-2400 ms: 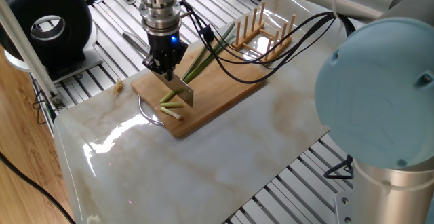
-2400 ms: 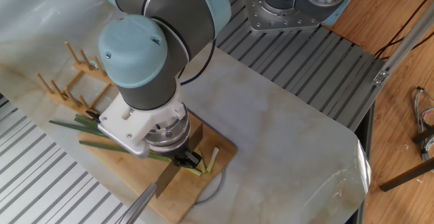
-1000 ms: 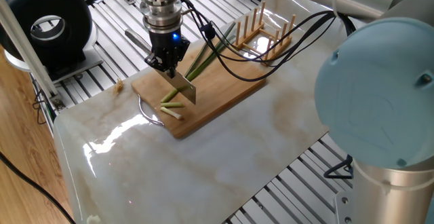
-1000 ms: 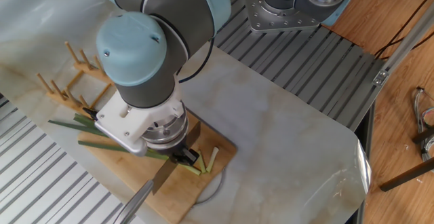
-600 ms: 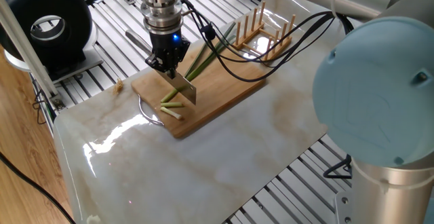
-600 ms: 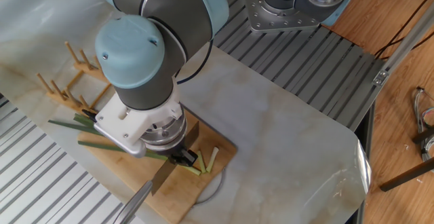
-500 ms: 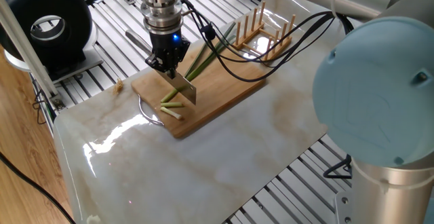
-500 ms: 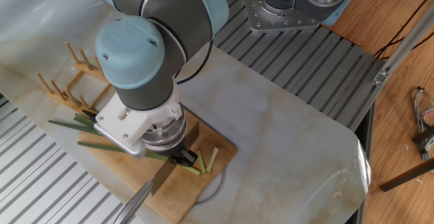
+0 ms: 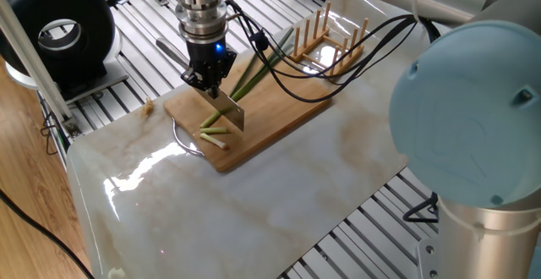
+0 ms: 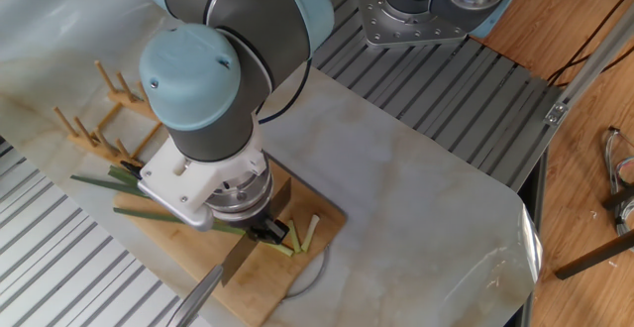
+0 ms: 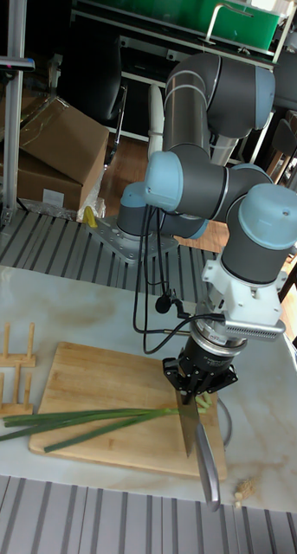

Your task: Chop the green garlic

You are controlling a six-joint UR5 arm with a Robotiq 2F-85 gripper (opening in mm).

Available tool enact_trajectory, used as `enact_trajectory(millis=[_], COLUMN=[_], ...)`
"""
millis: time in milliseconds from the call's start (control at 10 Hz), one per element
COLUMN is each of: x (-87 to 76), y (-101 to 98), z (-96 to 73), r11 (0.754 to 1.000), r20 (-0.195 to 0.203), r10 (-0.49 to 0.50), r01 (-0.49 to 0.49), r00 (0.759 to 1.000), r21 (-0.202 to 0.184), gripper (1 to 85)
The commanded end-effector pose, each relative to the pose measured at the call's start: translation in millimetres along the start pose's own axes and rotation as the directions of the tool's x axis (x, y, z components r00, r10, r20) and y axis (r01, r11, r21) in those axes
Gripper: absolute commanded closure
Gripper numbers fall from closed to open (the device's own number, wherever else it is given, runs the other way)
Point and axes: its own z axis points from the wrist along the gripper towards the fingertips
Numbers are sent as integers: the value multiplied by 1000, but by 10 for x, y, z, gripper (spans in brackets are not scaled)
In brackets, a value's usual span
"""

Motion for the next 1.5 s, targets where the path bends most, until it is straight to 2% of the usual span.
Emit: enact_trajectory(millis=[0,800,1100,1400], x=[-23,2,83,112], y=[15,21,-55,-130], z=[30,140,88,64], r11=[1000,1000,1000,1000], r20=[3,-22,-64,-79], r10=[-2,5,14,19], r01=[2,-6,-14,-18], r00=[1000,1000,998,997], r21=[-11,-14,1,17], gripper=[843,843,843,843])
